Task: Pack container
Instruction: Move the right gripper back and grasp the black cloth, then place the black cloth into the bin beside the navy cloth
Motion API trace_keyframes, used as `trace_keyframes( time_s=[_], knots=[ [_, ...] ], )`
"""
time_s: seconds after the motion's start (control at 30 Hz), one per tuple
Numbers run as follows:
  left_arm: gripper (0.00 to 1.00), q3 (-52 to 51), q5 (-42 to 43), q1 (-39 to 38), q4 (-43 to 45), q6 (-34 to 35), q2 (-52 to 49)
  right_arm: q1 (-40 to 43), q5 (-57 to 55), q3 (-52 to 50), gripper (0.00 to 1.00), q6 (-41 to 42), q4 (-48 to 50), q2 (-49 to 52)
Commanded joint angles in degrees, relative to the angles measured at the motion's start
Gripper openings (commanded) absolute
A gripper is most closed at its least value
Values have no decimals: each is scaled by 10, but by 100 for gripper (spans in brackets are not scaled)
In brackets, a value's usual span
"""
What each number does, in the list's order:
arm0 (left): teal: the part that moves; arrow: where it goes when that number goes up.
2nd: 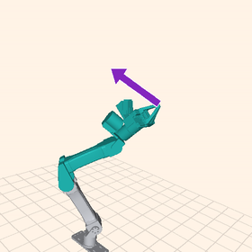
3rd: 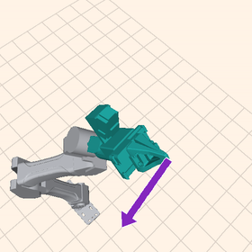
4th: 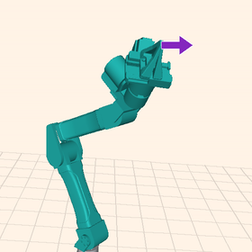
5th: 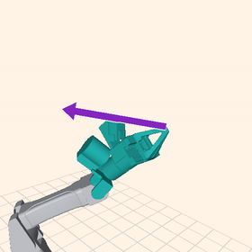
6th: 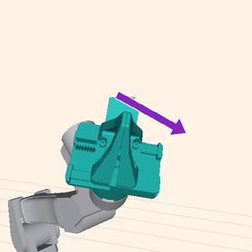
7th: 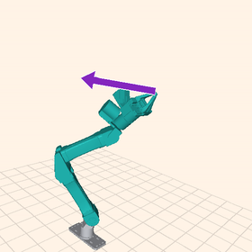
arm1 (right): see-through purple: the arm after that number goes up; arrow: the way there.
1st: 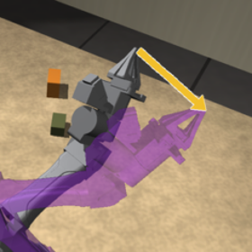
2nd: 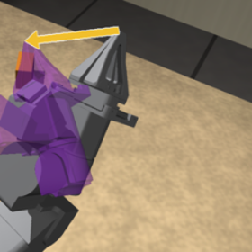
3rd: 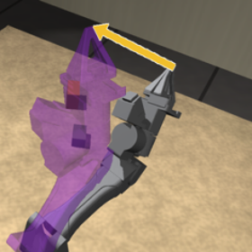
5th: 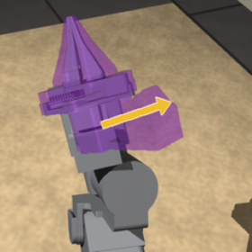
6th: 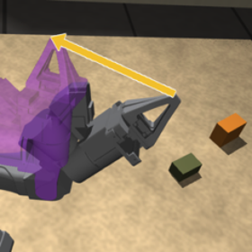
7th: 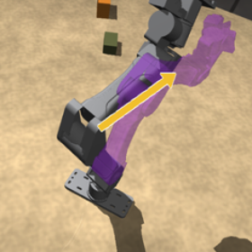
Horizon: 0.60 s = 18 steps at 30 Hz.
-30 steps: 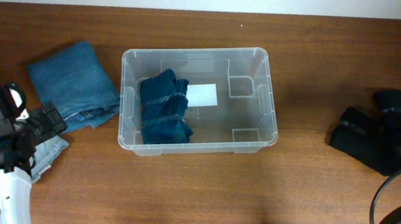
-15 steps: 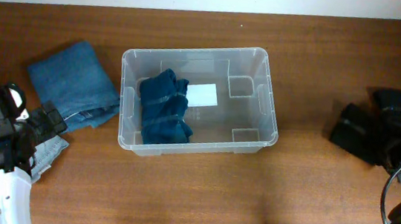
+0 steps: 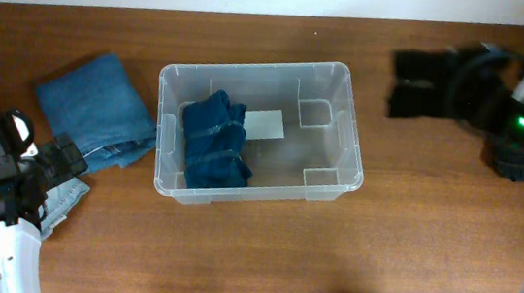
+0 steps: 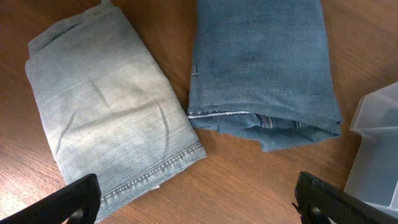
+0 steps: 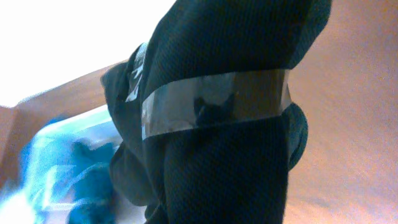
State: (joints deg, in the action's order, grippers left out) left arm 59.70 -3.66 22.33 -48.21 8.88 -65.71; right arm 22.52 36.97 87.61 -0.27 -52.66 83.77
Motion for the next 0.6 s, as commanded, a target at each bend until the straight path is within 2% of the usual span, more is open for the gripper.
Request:
trace_keyframes(
  time_s=[0.0, 0.13, 0.2, 0.27, 0.43, 0.53, 0.57],
  knots=[
    [99, 13, -2, 4, 1, 5, 0, -142, -24, 9, 4, -26, -5, -20],
    [99, 13, -2, 4, 1, 5, 0, -284, -64, 7, 4, -138, -46, 37],
    [99, 13, -2, 4, 1, 5, 0, -349, -123, 7, 4, -175, -65, 101],
    [100, 13, -2, 4, 0, 5, 0, -377, -145, 7, 4, -175, -55, 163],
    [99, 13, -2, 4, -1, 5, 0, -389, -169, 7, 4, -210, -45, 227],
    [99, 13, -2, 4, -1, 5, 0, -390, -248, 7, 5, -209, -41, 247],
    [99, 13, -2, 4, -1, 5, 0, -389, -287, 7, 9, -204, -37, 248]
  ],
)
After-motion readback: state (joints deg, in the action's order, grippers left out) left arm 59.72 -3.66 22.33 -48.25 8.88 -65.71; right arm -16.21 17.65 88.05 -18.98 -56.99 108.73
